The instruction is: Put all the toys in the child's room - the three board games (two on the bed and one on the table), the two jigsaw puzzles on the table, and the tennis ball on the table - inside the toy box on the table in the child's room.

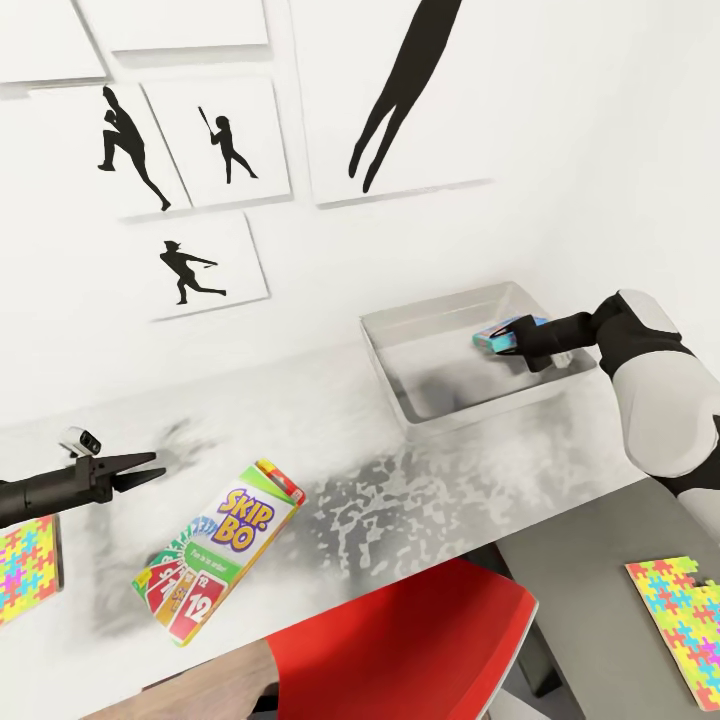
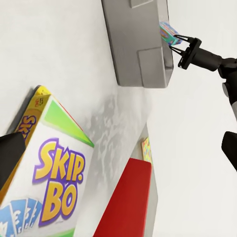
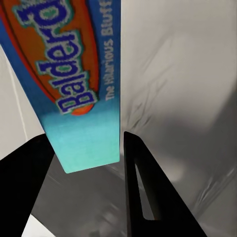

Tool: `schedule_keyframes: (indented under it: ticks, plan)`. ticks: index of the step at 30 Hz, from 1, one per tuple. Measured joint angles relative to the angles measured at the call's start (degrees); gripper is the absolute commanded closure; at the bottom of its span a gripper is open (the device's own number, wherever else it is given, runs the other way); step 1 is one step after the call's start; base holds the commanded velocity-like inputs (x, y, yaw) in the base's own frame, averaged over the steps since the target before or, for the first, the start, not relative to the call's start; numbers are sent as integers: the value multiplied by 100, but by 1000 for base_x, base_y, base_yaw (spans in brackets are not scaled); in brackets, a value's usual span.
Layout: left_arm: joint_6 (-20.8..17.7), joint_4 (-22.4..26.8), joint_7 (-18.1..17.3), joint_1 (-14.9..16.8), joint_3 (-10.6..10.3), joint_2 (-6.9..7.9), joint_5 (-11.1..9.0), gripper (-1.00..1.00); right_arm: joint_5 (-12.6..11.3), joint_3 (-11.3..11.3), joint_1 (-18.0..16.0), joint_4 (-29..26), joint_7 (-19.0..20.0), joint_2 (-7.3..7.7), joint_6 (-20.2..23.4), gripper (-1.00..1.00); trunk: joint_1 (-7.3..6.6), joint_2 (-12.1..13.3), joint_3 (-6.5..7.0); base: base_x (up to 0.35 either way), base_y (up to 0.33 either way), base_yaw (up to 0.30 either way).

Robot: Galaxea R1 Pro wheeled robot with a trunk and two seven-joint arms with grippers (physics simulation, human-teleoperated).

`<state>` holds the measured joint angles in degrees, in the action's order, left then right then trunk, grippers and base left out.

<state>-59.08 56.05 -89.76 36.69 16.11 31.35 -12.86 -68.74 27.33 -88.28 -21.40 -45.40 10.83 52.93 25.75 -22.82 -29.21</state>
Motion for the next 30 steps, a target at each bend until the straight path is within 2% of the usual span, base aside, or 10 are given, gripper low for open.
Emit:
schedule_keyframes:
  ticks: [30]
  plan:
    - [0,1,0,20,0,-8,0,-100,-20,-26,1,-4,122,8,79,100,0,0,0,0,0,0]
